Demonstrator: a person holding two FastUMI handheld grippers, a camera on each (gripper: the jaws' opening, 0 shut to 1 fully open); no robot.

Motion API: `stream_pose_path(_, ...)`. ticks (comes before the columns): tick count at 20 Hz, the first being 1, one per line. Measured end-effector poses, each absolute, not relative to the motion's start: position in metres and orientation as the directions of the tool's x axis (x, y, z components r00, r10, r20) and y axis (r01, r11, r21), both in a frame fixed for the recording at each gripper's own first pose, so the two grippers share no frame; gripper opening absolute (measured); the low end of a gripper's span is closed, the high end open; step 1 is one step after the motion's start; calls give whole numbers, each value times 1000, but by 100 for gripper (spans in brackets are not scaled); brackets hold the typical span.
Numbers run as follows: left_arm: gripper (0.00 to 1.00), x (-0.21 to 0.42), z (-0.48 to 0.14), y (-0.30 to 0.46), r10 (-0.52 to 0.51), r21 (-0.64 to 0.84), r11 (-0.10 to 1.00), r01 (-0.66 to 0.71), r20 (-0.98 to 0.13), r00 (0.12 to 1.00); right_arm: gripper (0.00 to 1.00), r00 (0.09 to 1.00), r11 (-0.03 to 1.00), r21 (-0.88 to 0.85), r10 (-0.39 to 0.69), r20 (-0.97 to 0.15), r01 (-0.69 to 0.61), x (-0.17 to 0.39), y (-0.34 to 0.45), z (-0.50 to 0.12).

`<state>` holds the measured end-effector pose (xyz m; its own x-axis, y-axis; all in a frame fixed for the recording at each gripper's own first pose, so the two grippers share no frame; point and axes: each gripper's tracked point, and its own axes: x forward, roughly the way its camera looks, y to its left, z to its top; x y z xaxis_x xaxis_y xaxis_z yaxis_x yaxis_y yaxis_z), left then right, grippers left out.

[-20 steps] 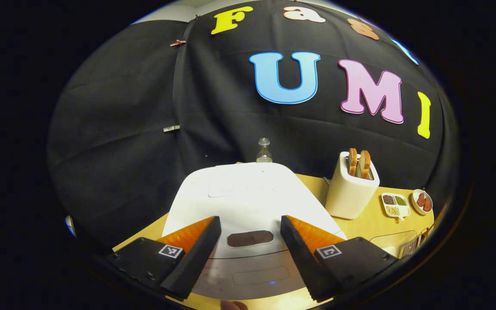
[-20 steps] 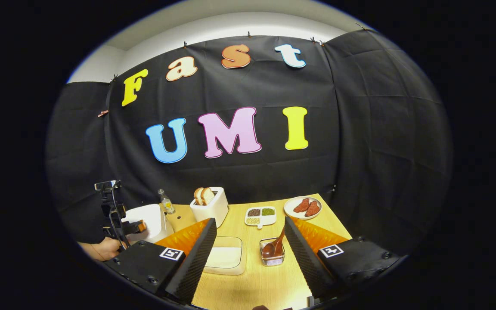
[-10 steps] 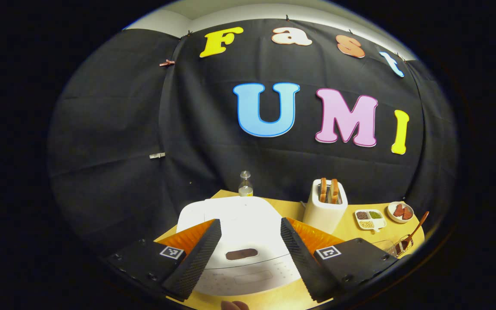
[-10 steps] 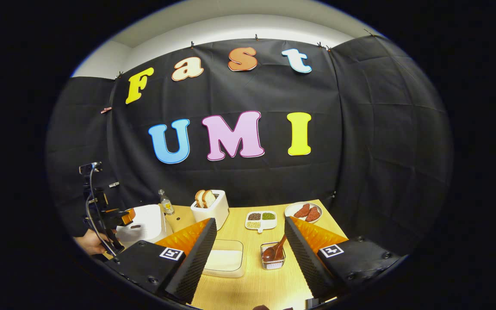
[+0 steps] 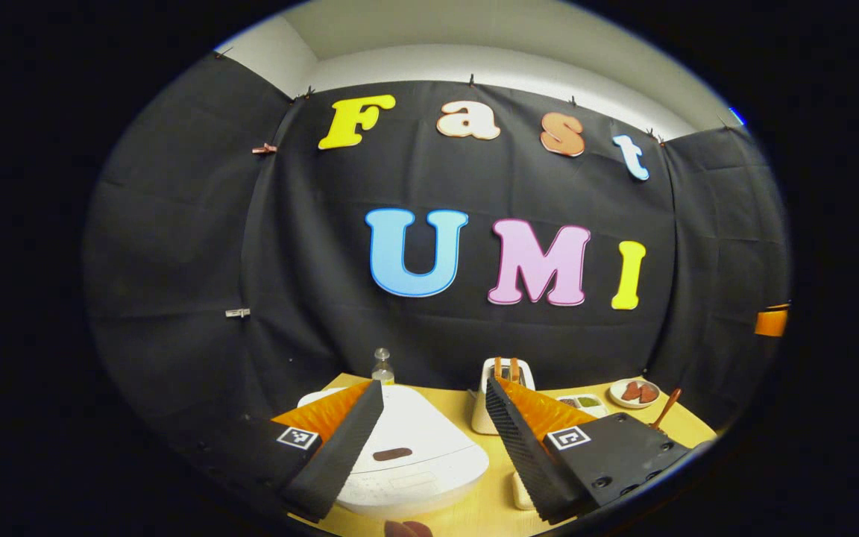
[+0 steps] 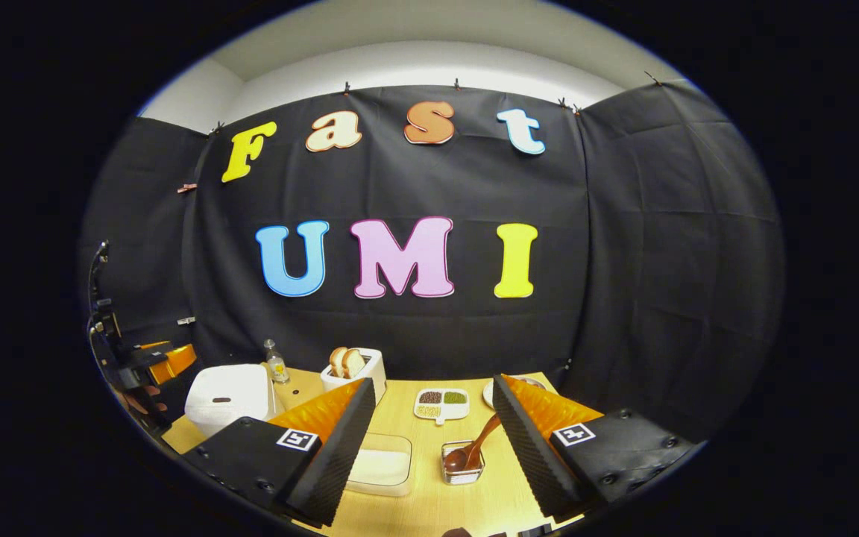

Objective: Close the left gripper, press the button to open the rice cooker; take a wooden spoon from the chopstick holder with the right hand, scoop a spoonful of rice and pour it into the rice cooker, then put the wooden spoon back into the chopstick holder.

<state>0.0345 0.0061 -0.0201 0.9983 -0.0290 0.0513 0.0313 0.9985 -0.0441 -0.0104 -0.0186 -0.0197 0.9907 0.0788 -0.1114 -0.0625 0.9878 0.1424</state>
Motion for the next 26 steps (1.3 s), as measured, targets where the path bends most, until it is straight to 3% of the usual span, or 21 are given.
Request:
stream_pose_path(8, 95, -25, 21, 25, -33, 0, 999, 33, 160, 987, 99, 1000, 1000, 28, 5, 13, -5, -20, -23, 14)
stream_pose_path(26, 95, -38, 13, 34, -22, 4, 1000, 22, 126, 992, 98, 1000, 1000, 8, -5, 2, 5, -28, -16, 12)
